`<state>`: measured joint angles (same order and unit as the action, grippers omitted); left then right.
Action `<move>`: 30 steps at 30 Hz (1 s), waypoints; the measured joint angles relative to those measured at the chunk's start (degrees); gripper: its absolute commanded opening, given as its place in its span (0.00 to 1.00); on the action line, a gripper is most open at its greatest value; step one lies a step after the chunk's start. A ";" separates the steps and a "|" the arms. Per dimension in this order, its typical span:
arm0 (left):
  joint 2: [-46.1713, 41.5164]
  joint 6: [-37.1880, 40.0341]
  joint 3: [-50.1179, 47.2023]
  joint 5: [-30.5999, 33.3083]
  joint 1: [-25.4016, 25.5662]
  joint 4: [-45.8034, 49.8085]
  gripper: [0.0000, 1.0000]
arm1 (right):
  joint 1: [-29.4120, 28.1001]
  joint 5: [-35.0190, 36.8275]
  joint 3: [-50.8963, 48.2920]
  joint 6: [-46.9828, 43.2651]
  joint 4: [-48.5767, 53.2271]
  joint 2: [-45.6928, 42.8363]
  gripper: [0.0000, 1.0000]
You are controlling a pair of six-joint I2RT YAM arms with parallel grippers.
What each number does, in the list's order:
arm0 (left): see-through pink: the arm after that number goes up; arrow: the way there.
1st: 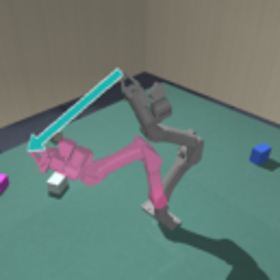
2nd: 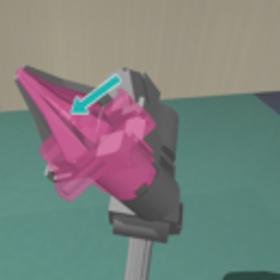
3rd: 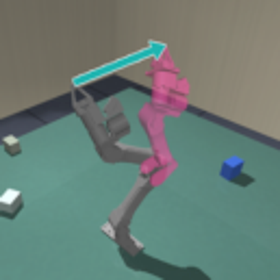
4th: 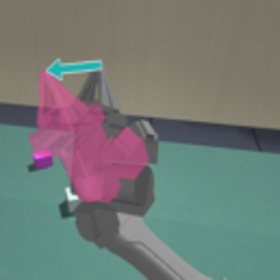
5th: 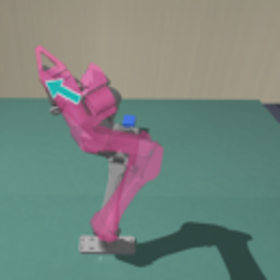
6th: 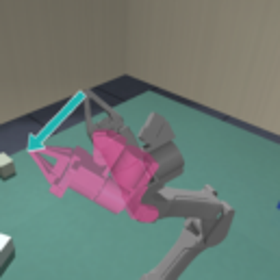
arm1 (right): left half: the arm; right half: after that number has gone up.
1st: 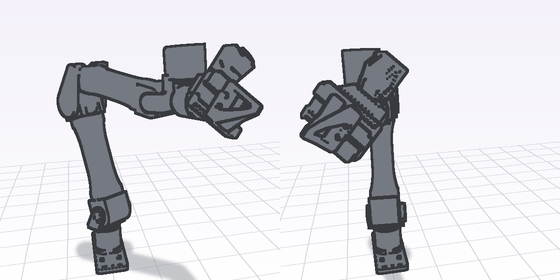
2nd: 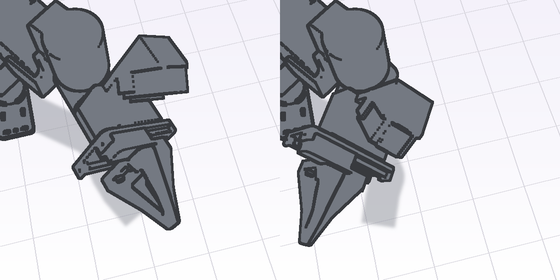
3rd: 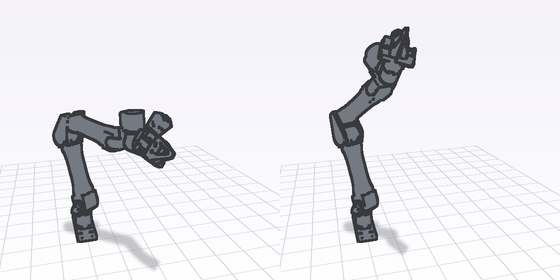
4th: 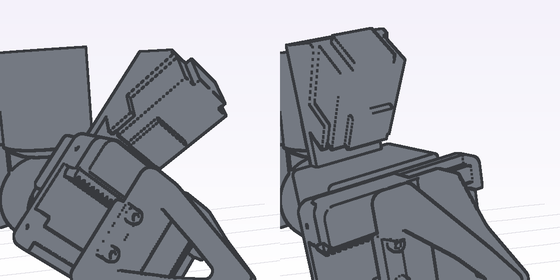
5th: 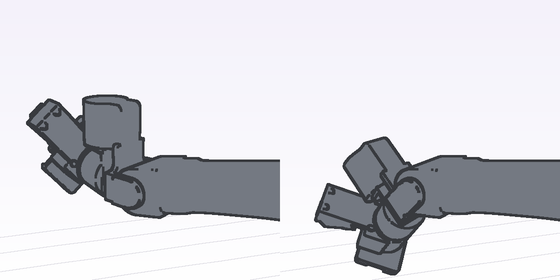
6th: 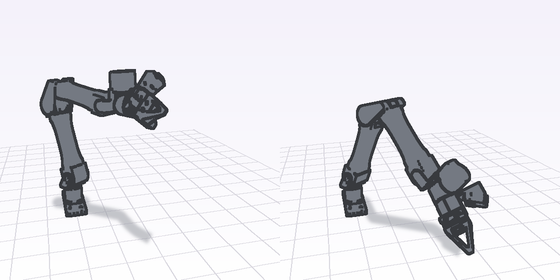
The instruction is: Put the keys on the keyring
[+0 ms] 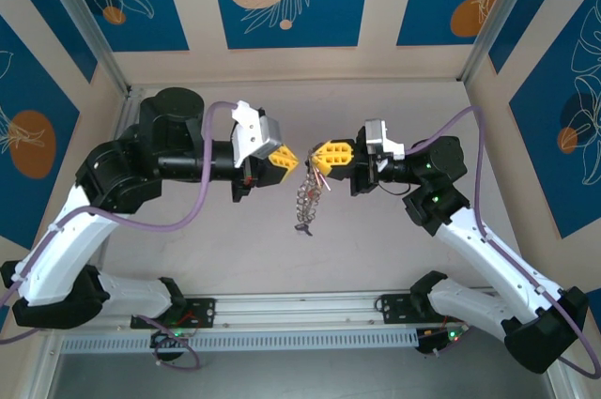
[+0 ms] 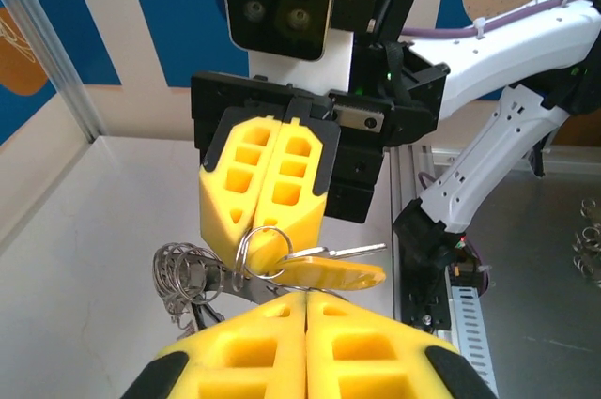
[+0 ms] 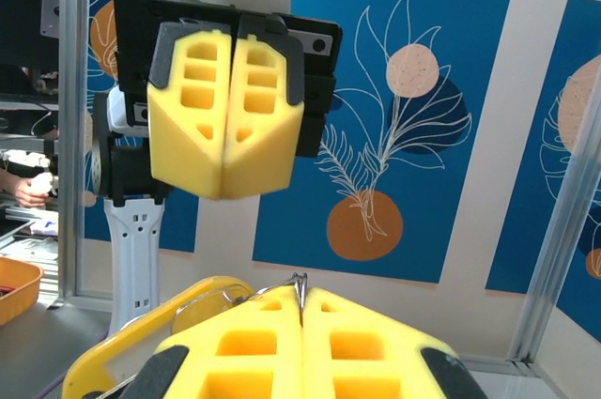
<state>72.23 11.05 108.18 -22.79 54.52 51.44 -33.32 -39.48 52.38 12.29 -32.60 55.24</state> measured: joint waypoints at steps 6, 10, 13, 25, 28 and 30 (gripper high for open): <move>2.25 1.40 0.00 -0.04 0.00 0.98 0.08 | -0.48 -0.98 0.02 0.00 0.15 0.00 0.00; 2.91 1.79 0.00 -0.04 0.00 1.40 0.08 | -0.85 -1.40 0.48 0.00 0.55 0.07 0.00; 3.08 2.51 0.00 -0.02 0.00 1.55 0.08 | -1.16 -1.51 0.98 -0.02 0.66 0.07 0.00; 3.34 4.09 -0.02 -0.07 0.00 1.84 0.07 | -1.22 -2.45 2.21 -0.28 3.15 0.31 0.00; 3.32 4.15 -0.02 -0.04 0.00 1.95 0.07 | -1.22 -2.82 2.82 -0.59 3.93 0.81 0.00; 3.28 4.17 -0.17 -0.02 0.00 2.10 0.07 | -1.36 -3.02 2.93 -0.94 4.46 0.87 0.00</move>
<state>75.50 15.22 108.01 -22.81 54.52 53.54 -34.68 -42.50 55.31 11.35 -28.14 56.12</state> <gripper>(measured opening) 0.071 0.041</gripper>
